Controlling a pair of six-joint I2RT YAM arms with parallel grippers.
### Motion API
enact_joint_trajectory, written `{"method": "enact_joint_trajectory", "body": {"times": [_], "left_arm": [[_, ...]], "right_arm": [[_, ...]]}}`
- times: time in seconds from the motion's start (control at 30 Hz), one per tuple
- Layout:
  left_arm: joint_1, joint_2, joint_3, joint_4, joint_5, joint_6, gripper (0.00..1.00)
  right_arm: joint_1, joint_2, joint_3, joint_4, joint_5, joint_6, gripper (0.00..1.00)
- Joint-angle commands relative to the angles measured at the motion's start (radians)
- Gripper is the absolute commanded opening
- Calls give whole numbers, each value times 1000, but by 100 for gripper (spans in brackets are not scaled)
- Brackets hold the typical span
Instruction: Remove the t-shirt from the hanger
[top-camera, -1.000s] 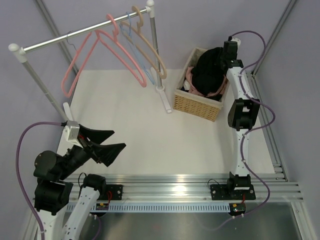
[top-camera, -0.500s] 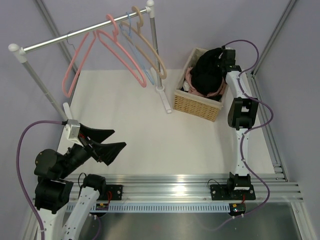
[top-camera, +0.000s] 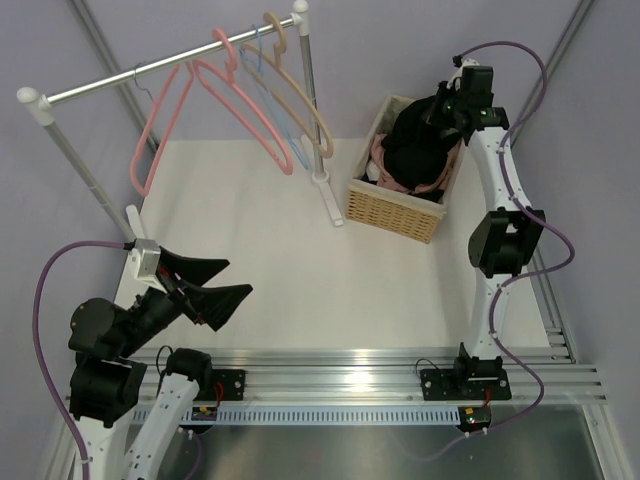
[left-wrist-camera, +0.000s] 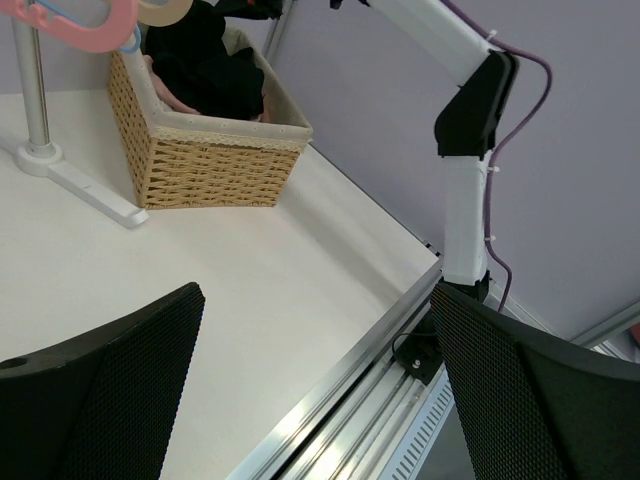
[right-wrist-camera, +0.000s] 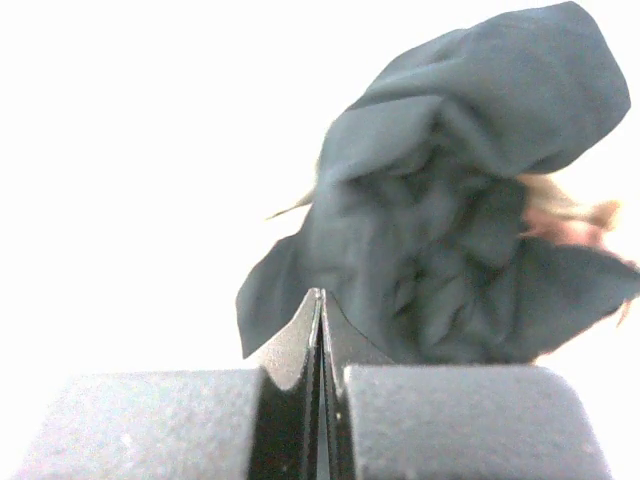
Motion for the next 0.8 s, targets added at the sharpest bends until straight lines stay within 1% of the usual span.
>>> {"method": "enact_joint_trajectory", "body": {"times": [0.0,0.03,0.1,0.2,0.4,0.47,0.5,0.6,0.63,0.67,0.7,0.73,0.77], "left_arm": [[2,-3,7,61,4,1,99],[4,-3,5,60,-4,1,99],[2,-3,5,60,-12,1,99],[4,1,13,58,-9,-8,99],[4,7,12,52,-33,-6,99],[4,26,10,55,-35,1,99],[2,40,13,52,-33,7,99],[4,104,31,46,-33,24,99],[4,130,35,46,-41,30,99],[4,141,41,46,-52,50,99],[4,147,54,37,-85,67,99],[4,161,61,26,-105,87,99],[2,165,68,16,-139,124,99]], "right_arm": [[12,-128,-161,45,-103,48,0],[12,-144,-274,110,-124,76,0],[14,-187,-362,155,-157,88,0],[15,-263,-538,223,-130,88,0],[17,-380,-638,195,-107,77,0],[20,-433,-628,143,-82,67,0],[20,-455,-621,98,-43,61,0],[29,-573,-658,51,3,62,0],[35,-611,-676,48,11,70,3],[43,-695,-702,48,13,79,7],[75,-737,-759,56,23,89,14],[102,-783,-785,51,51,90,31],[135,-864,-810,31,110,82,40]]}}
